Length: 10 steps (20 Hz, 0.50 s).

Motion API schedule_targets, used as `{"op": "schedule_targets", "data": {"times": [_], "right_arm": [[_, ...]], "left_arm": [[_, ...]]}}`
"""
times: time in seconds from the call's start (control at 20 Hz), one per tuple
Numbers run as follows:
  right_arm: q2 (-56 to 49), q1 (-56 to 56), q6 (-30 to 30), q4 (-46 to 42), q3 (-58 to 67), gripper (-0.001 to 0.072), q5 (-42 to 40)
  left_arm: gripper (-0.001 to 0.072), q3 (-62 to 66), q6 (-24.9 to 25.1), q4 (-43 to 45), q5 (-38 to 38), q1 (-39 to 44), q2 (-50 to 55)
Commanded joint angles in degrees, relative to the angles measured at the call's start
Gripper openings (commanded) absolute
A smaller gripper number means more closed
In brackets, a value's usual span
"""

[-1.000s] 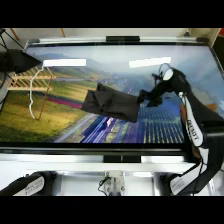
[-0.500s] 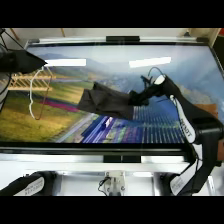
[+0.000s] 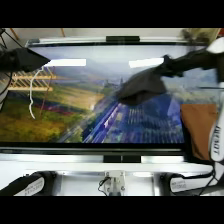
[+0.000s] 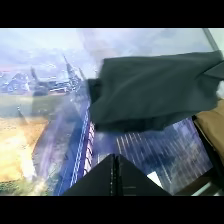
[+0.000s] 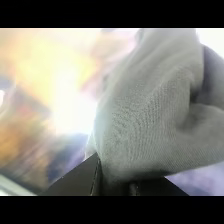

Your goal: Fold the shirts.

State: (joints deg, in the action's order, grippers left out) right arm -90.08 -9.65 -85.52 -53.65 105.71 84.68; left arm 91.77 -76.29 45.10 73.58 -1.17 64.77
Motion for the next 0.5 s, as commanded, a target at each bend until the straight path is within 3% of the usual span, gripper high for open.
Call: {"op": "schedule_targets", "data": {"times": [0.0, 0.45], "right_arm": [[5.6, -11.2, -2.9, -8.4, 1.7, 0.0087, 6.6], [6.6, -34.3, -3.8, -11.6, 1.7, 0.0087, 9.1]], "left_arm": [[0.0033, 0.0, 0.0, -0.6, -0.1, 1.2, 0.0], [0.0033, 0.0, 0.0, -0.5, -0.7, 4.5, 0.0]]}}
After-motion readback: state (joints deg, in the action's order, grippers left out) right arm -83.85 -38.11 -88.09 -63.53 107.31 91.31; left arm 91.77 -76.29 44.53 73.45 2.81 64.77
